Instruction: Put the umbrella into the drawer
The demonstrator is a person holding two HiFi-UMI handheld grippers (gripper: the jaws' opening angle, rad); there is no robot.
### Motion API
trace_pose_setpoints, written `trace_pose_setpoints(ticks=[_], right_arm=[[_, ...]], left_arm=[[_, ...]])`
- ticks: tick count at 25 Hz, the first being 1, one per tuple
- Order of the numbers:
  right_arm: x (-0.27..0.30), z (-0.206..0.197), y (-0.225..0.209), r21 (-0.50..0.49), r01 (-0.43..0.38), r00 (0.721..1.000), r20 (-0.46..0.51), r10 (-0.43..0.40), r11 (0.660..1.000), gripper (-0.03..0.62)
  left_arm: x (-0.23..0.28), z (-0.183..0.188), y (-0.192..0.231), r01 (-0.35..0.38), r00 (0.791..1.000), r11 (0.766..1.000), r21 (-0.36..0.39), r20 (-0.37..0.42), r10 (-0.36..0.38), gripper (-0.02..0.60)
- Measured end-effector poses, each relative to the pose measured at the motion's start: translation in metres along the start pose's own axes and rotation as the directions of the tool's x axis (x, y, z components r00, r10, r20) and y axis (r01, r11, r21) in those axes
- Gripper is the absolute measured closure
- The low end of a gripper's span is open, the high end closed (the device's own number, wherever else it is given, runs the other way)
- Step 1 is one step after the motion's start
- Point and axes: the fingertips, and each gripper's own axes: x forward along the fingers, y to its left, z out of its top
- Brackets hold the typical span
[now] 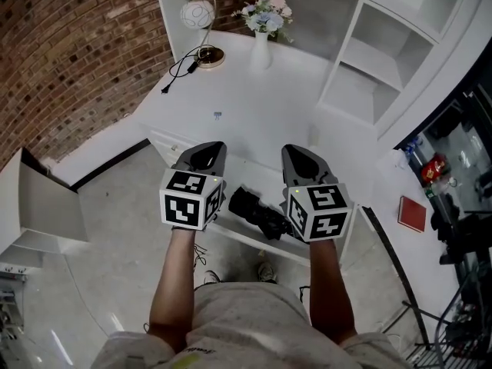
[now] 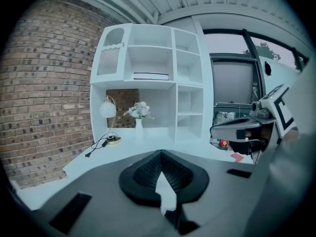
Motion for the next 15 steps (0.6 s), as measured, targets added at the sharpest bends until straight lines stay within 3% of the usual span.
trace_pose_setpoints(ticks=[15], right_arm=[[-0.0003,-0.0035,0.0064,-0.012,-0.015,1.000,-0.014,0.015,1.000,0.589]], left_arm=[[-0.0079,-0.0060,0.0006,-0.015,1.000,1.000,0.000,-0.006,0.015,0.584]])
